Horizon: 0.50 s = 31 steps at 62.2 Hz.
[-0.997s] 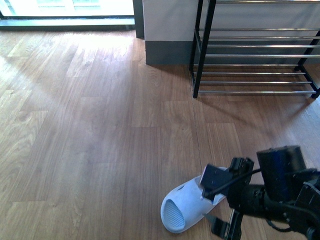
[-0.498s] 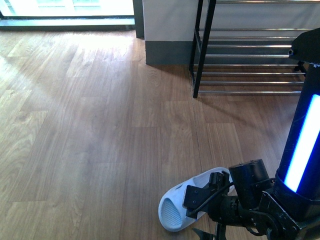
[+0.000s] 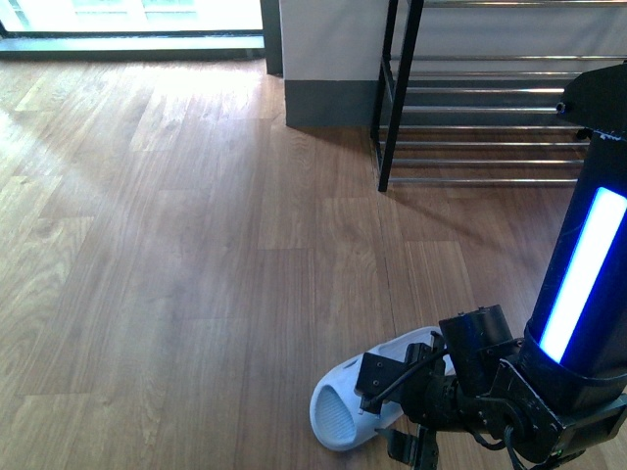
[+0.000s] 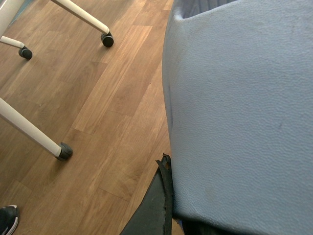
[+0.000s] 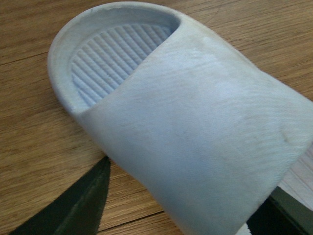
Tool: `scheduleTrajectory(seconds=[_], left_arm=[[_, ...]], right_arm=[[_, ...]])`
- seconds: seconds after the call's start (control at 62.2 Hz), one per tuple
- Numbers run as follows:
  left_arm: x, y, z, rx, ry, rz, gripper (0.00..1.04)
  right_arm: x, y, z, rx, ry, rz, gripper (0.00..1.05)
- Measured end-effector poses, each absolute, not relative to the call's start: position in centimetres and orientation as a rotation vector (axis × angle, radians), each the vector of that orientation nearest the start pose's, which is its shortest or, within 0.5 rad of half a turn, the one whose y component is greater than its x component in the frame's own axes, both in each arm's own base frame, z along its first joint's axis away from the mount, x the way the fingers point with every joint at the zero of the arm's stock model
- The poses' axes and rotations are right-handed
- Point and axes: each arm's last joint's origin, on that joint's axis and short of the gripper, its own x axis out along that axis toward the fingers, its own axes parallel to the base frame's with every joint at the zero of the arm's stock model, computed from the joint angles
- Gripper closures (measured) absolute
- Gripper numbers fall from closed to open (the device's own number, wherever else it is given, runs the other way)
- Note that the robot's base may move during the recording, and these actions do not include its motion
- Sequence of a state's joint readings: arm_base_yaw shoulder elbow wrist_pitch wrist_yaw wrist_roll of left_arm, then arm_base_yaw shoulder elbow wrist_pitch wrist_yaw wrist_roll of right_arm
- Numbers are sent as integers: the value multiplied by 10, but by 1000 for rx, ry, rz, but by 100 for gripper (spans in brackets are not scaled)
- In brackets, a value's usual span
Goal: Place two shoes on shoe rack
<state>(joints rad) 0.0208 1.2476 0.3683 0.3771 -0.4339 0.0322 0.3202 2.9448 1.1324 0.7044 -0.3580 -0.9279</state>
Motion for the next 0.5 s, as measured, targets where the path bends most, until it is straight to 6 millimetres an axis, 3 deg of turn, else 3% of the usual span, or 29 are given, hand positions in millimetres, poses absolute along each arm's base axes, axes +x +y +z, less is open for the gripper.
scheduleTrajectory(seconds=[0.434, 0.498], left_arm=[[221, 17, 158, 135, 503, 437, 103], [221, 17, 158, 135, 503, 437, 103]], right_arm=[[307, 107, -184, -756, 741, 1007, 102], [310, 105, -182, -754, 740, 985, 103]])
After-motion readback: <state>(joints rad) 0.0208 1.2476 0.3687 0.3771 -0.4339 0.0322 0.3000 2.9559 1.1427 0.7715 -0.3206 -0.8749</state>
